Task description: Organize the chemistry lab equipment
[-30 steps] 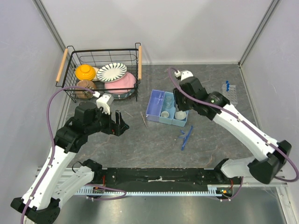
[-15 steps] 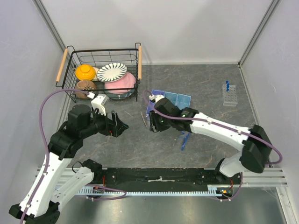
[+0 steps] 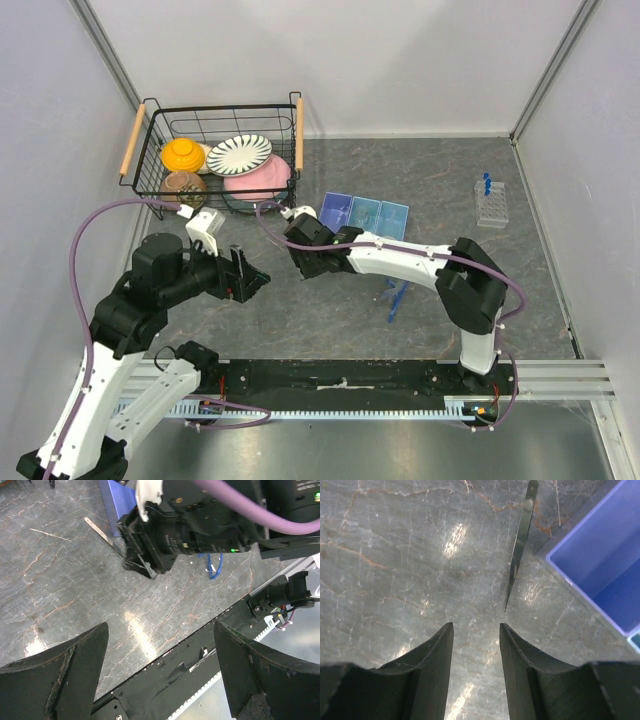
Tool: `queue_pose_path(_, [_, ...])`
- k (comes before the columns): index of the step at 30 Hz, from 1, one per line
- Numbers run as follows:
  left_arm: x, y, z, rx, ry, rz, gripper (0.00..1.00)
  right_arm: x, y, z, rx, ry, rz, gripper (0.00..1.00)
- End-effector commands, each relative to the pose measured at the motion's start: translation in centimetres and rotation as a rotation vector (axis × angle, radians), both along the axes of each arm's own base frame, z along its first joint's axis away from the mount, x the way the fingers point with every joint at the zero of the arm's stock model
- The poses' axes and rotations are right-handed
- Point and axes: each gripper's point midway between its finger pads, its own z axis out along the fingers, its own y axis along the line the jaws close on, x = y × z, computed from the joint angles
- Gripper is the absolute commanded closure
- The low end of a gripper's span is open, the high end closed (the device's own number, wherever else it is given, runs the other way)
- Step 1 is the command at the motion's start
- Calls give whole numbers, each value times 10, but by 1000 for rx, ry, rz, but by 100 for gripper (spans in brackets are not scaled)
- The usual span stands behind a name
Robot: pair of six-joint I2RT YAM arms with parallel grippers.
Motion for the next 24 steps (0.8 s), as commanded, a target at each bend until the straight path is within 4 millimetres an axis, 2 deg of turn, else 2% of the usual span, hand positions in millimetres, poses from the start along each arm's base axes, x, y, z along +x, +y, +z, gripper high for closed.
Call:
queue_pose_path(1, [-10,-4,16,-46,-19,-35,8,22,8,5,-29,-81,-19,51])
queue_pose_path(14, [-19,-7,20,-61,-30,-74,8,40,5,-16,-170,-137,-54,51])
queue_pose_path(24, [-19,-7,12,-42,-22,-92,8,40,4,-39,-195,-113,-68,55])
